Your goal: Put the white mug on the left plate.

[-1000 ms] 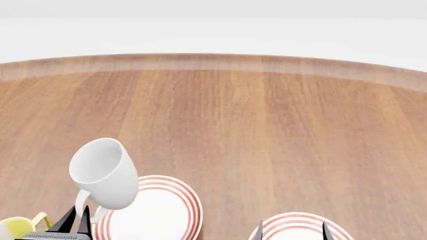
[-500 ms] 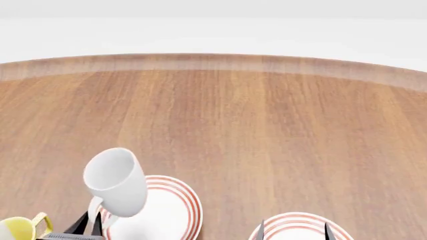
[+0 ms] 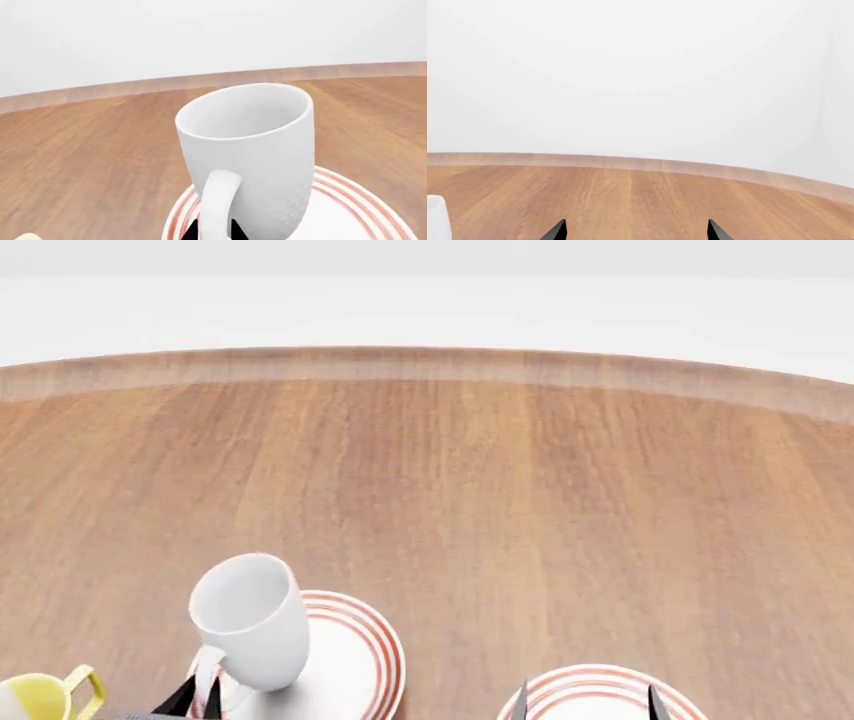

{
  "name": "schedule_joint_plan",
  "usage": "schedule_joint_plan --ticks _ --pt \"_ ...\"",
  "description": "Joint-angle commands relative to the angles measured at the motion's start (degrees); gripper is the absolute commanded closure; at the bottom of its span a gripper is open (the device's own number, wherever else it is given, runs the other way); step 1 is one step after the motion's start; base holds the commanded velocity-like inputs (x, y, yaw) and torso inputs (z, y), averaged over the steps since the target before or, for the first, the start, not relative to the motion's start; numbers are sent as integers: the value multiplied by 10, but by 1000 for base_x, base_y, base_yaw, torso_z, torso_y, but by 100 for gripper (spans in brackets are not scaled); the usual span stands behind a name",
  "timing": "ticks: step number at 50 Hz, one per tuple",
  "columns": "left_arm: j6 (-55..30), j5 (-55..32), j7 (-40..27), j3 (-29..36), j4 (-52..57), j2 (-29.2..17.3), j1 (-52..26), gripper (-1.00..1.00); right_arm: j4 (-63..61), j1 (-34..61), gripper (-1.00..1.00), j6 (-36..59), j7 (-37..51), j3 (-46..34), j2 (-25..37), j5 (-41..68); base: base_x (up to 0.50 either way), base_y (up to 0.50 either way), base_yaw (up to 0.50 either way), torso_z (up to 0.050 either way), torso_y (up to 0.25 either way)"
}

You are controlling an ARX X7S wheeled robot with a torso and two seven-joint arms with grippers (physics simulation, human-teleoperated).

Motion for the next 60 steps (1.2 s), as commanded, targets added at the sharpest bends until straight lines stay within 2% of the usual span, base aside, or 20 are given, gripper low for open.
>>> schedule_joint_plan --ticks 1,18,19,39,42,46,54,60 --pt "8 9 -4 3 -9 2 -6 100 1 1 -100 -1 1 -2 1 1 0 0 0 0 0" --pt "-7 17 -4 -2 -10 1 -9 100 -1 1 -100 -2 4 -4 3 1 0 0 0 0 1" --pt "-8 15 -6 -5 -10 1 -10 -100 0 1 -100 -2 4 -4 4 2 0 0 0 0 0" --pt "7 7 7 -15 -4 0 -6 -100 -1 0 -100 -9 8 -4 5 3 0 0 0 0 0" --pt "-74 -2 6 -14 176 -13 68 -100 -4 -1 -100 -11 9 -3 6 4 0 0 0 0 0" --pt "-150 -16 5 -12 351 -29 138 -100 -10 -4 -100 -28 9 -4 6 1 0 0 0 0 0" --pt "-204 -44 -14 -22 587 -54 244 -100 -49 -29 -100 -69 13 -4 16 -14 0 0 0 0 0" --pt "-210 -55 -20 -26 692 -72 299 -100 -70 -43 -100 -77 16 -7 20 -25 0 0 0 0 0"
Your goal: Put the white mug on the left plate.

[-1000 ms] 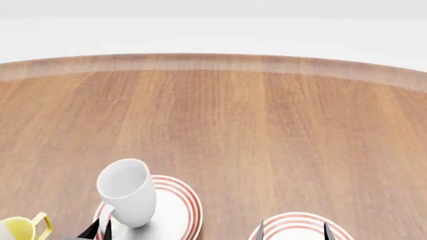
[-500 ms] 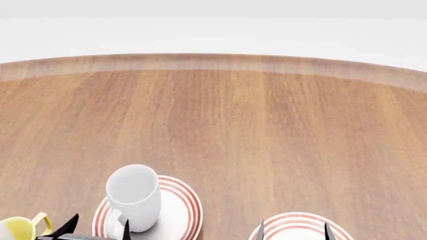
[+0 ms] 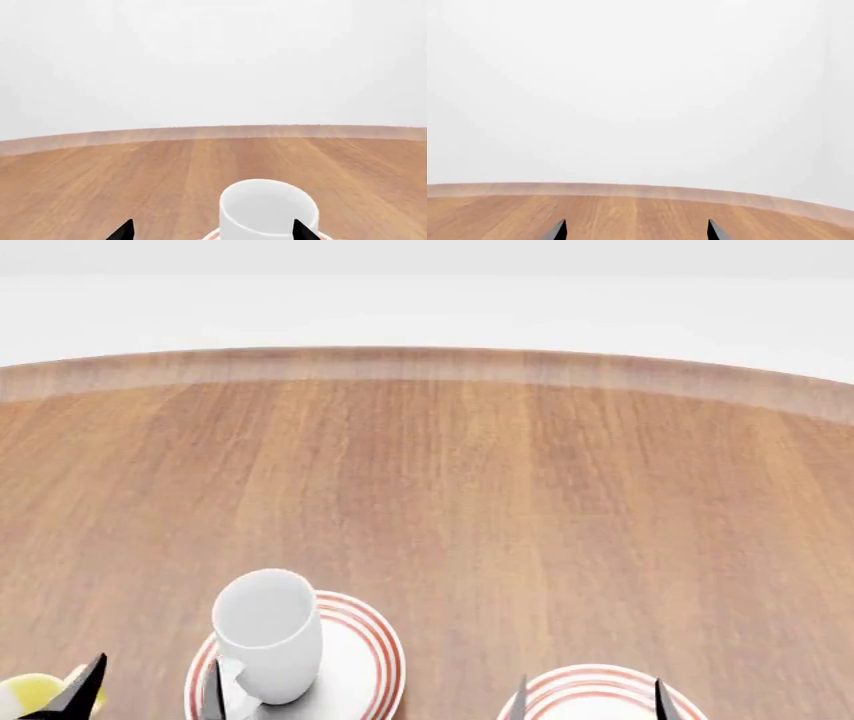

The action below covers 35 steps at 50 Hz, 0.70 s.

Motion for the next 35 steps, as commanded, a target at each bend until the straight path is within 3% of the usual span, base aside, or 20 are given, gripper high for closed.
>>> schedule_joint_plan --ticks 1,19,35 --pt "-52 -29 -12 -8 259 -32 123 -100 -39 -25 -100 -31 5 -3 9 -20 0 0 0 0 0" --pt "-9 -48 -20 -17 432 -65 249 -100 -137 -100 -100 -60 31 -2 29 -74 0 0 0 0 0" --pt "18 -45 -25 -19 459 -73 282 -100 -152 -114 -100 -76 36 -3 35 -83 0 0 0 0 0"
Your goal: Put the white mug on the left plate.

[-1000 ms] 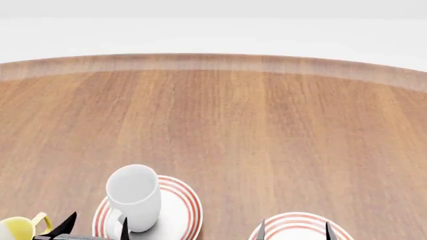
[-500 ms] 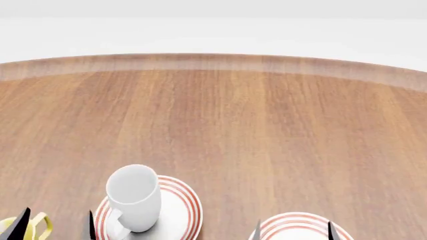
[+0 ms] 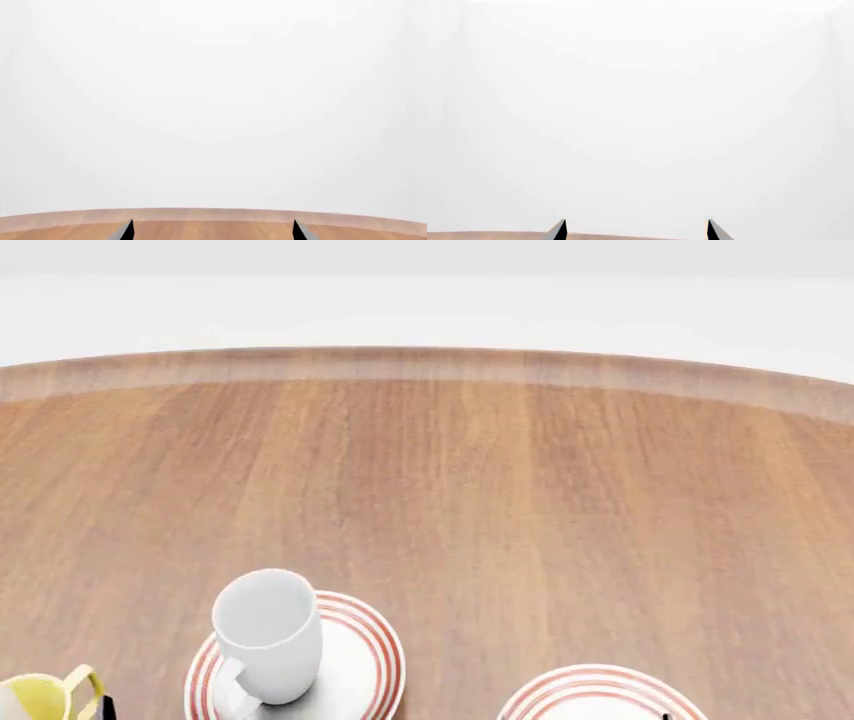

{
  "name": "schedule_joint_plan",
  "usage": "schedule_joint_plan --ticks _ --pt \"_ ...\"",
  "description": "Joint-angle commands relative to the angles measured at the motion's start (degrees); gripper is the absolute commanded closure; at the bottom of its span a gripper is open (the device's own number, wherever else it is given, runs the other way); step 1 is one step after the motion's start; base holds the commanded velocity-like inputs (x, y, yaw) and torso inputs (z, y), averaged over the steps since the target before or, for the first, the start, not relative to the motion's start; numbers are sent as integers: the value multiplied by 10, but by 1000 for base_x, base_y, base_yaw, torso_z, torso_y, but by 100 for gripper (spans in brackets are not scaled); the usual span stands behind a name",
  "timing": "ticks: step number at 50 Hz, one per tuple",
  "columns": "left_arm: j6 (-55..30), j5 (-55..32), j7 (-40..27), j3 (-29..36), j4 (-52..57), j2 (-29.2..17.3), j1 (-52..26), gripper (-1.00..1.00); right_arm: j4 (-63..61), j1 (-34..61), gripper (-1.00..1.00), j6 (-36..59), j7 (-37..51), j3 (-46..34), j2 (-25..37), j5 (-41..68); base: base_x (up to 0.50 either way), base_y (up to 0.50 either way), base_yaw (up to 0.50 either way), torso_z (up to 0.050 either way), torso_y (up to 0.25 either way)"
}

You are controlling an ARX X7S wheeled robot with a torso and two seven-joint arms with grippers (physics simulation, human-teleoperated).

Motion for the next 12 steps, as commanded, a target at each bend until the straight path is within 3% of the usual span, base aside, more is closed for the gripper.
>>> schedule_joint_plan --ticks 1,12 --pt "12 1 -5 0 28 -6 23 -100 -15 -12 -100 -9 5 0 4 -8 0 0 0 0 0" --pt "9 1 -7 4 24 -9 21 -100 -9 -7 -100 -9 6 -2 4 -7 0 0 0 0 0"
